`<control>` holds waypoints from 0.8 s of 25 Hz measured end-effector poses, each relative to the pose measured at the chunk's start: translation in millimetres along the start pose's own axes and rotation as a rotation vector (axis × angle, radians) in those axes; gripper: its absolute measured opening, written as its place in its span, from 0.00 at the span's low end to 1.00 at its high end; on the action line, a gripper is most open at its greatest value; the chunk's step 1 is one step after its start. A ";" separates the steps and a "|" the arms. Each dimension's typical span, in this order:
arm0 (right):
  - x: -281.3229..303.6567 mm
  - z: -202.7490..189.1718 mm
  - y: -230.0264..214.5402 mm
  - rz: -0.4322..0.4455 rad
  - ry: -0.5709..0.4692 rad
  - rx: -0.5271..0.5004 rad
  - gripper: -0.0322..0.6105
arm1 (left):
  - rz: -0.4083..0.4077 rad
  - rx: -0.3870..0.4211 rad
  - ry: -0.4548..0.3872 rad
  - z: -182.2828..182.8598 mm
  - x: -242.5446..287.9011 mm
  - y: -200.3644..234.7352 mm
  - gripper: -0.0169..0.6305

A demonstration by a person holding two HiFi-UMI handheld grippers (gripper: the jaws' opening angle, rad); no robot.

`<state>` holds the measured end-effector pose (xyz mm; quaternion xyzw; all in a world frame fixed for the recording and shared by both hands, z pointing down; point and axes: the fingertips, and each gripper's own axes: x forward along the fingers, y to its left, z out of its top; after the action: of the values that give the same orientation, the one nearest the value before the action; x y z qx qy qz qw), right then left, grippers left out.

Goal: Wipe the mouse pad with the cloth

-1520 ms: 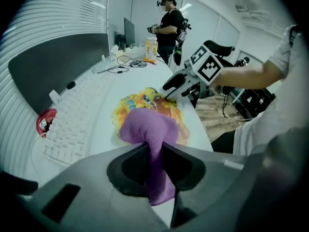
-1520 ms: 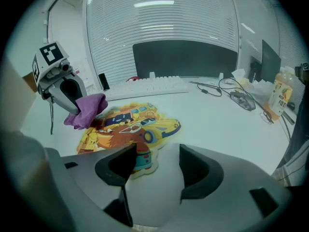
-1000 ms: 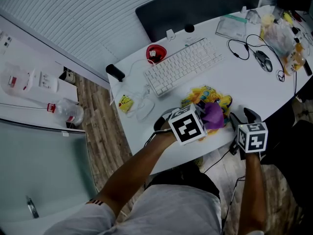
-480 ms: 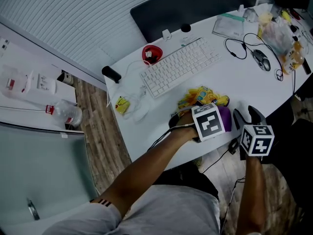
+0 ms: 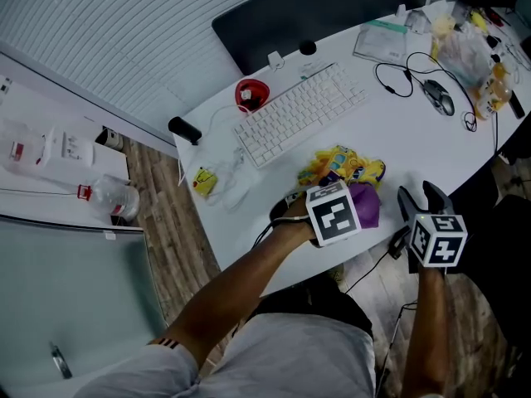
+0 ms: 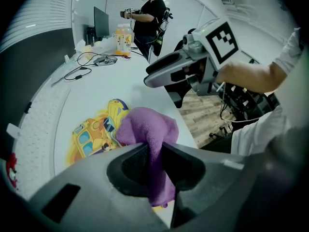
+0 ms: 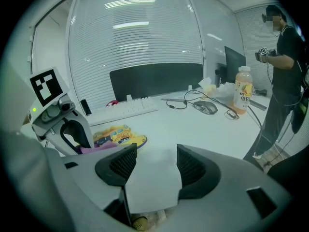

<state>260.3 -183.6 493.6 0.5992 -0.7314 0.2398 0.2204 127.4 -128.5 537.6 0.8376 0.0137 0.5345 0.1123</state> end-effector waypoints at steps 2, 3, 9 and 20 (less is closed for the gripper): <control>-0.5 -1.5 1.0 0.000 0.004 0.000 0.42 | 0.002 -0.010 -0.001 -11.3 -4.8 -2.1 0.15; -0.6 -2.5 1.9 0.001 0.007 -0.001 0.42 | 0.003 -0.016 -0.001 -16.6 -7.0 -3.4 0.15; -1.3 -8.5 10.1 0.007 0.015 -0.008 0.42 | 0.012 -0.034 0.010 -48.9 -15.3 -14.0 0.15; -20.6 -11.0 30.4 0.011 -0.003 -0.024 0.42 | 0.036 -0.107 0.009 -109.9 -34.3 -32.3 0.15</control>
<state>234.6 -155.9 487.0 0.5928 -0.7380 0.2313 0.2249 17.1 -82.9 544.8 0.8281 -0.0296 0.5401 0.1472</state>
